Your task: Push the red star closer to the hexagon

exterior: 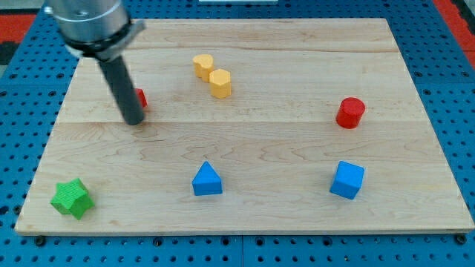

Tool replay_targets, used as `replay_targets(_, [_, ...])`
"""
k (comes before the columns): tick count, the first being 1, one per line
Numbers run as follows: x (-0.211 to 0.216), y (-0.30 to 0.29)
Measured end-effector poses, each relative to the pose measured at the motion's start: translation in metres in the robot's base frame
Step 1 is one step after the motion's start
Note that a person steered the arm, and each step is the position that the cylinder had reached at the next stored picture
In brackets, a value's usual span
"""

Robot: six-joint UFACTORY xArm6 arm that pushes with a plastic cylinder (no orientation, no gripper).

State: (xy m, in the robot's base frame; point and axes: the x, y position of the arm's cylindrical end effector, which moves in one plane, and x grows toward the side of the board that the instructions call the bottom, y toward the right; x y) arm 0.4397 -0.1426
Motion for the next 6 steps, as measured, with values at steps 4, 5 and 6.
replay_targets(4, [-0.029, 0.050])
replay_targets(5, [0.006, 0.001])
replay_targets(6, [-0.027, -0.052])
